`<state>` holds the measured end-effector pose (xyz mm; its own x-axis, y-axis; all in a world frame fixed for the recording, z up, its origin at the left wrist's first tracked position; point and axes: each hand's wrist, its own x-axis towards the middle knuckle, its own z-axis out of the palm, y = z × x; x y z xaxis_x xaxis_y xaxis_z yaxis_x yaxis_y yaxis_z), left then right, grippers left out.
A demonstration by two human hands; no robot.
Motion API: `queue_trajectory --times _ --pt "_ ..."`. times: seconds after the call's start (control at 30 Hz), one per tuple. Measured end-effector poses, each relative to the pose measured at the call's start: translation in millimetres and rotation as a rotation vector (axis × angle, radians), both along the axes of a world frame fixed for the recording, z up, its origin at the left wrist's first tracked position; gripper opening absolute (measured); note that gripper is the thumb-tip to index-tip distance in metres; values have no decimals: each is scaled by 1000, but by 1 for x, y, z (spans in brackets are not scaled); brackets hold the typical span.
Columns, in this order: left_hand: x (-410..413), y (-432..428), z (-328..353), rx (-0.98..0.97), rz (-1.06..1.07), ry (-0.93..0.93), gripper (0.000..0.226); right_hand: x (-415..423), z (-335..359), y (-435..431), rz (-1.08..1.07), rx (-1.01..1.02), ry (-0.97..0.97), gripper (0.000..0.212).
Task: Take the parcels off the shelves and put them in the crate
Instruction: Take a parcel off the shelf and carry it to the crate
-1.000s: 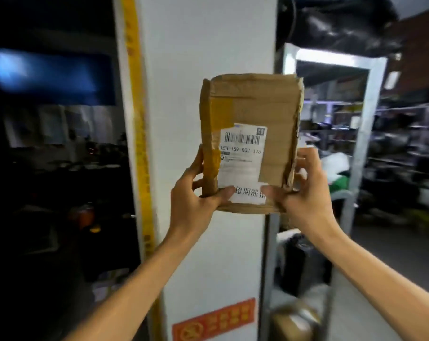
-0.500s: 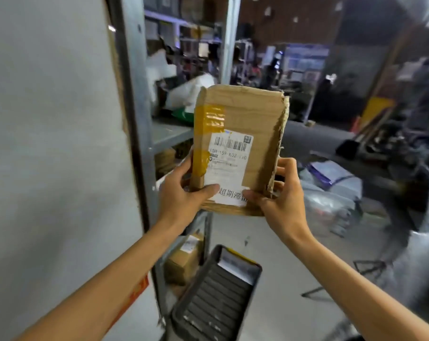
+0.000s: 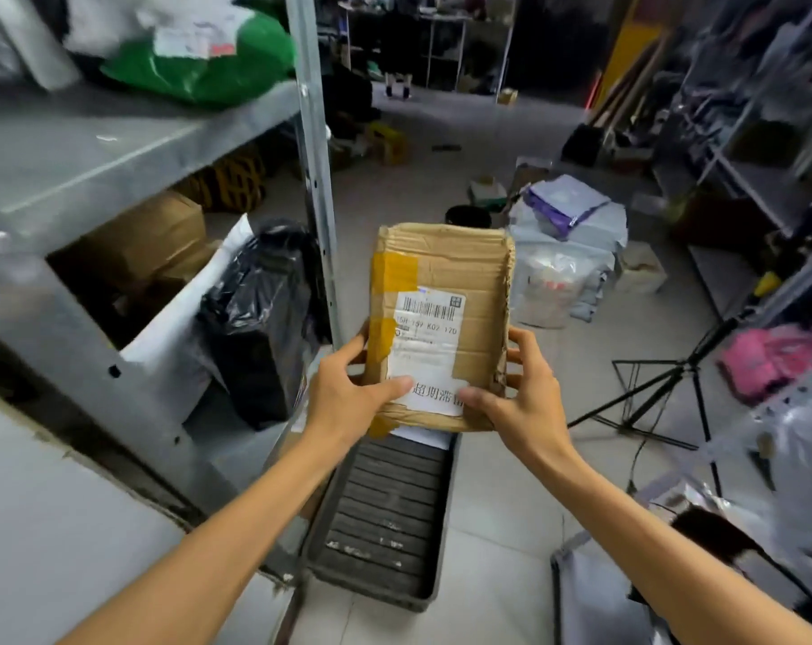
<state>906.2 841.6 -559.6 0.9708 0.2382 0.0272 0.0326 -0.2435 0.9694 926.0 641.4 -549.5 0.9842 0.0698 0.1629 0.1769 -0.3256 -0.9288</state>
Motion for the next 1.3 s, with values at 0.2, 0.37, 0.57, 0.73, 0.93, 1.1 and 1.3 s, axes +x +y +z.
queue_trajectory --times 0.2,0.37,0.57,0.73,0.93,1.1,1.3 --pt "57 33 -99 -58 -6 210 44 55 -93 35 -48 -67 225 68" --pt "100 49 -188 -106 -56 423 46 83 -185 57 -152 -63 447 67" --pt "155 54 -302 -158 -79 649 54 132 -299 67 -267 -59 670 68" --pt "189 52 -410 -177 -47 794 66 173 -416 72 -307 -81 847 67" --pt "244 57 -543 -152 13 924 76 229 -565 82 -312 -131 987 57" --pt "279 67 -642 17 -29 981 79 270 -672 95 -375 -115 1090 60" --pt "289 69 -690 451 -184 820 66 305 -760 129 -461 -34 1027 43"
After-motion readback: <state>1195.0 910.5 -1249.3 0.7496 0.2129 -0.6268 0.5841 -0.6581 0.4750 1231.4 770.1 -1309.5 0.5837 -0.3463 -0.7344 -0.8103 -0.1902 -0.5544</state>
